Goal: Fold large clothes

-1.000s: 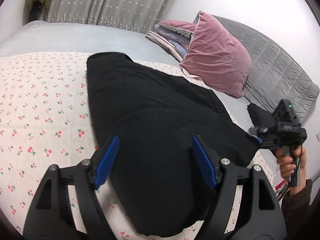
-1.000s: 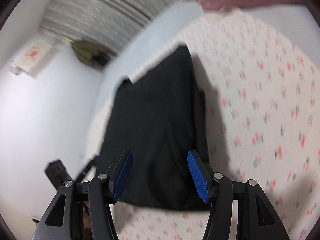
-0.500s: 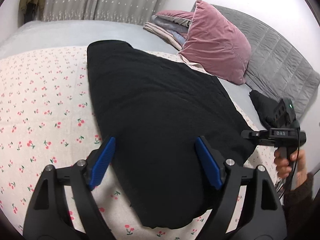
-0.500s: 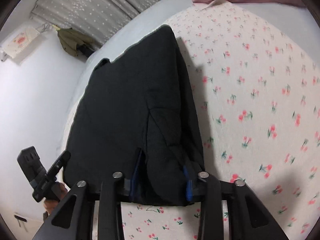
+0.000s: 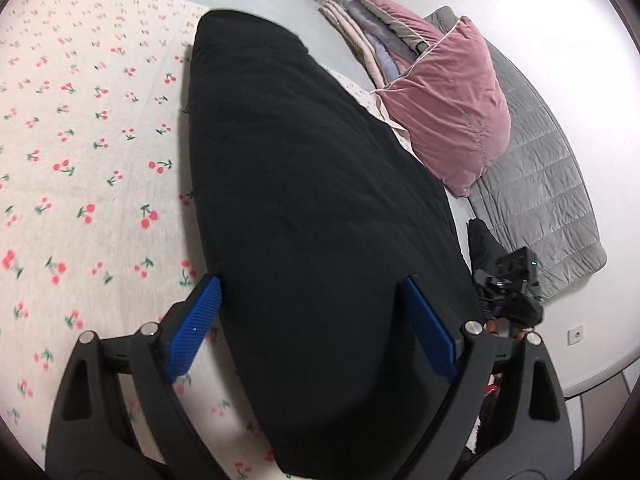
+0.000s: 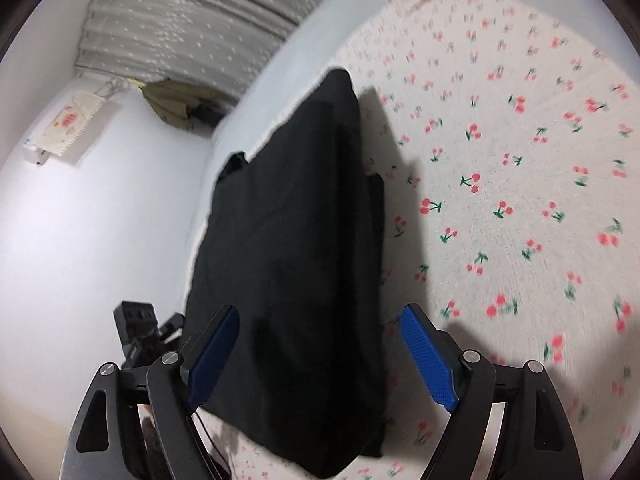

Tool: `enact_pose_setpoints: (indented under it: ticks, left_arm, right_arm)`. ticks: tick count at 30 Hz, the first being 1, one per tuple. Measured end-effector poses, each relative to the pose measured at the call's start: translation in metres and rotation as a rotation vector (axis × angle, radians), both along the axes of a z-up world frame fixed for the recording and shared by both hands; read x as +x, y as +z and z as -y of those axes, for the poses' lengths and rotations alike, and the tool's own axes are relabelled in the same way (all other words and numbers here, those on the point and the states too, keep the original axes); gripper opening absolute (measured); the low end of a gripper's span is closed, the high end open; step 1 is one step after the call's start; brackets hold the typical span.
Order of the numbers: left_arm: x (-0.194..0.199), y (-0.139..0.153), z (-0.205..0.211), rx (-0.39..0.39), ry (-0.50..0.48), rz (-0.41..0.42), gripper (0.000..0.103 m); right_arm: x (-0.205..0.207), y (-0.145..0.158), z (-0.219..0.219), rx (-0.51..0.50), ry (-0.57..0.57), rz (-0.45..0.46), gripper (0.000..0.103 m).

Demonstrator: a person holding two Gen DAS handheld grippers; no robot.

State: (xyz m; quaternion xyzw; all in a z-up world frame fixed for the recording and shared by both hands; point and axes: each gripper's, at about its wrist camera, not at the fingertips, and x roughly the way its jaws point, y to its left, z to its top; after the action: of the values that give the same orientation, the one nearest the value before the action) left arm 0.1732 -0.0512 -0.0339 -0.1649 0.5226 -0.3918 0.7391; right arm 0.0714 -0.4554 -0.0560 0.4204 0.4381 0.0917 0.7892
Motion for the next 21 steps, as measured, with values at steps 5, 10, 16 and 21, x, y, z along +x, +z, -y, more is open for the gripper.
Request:
enact_pose_setpoints:
  ticks: [5, 10, 16, 21]
  left_arm:
    - [0.022, -0.012, 0.008, -0.021, -0.021, -0.048, 0.098]
    - [0.043, -0.031, 0.012, -0.084, -0.042, -0.128, 0.102]
    - [0.058, -0.049, 0.011, -0.197, -0.047, -0.220, 0.102]
    - [0.052, -0.033, -0.008, -0.255, -0.028, -0.191, 0.086]
  right_arm:
    - [0.034, -0.023, 0.005, 0.093, 0.084, -0.013, 0.084]
    - [0.065, -0.034, 0.001, 0.125, 0.150, -0.037, 0.084]
    - [0.089, -0.033, -0.019, 0.097, 0.198, -0.025, 0.078]
    - [0.081, -0.006, -0.042, 0.063, 0.207, 0.060, 0.061]
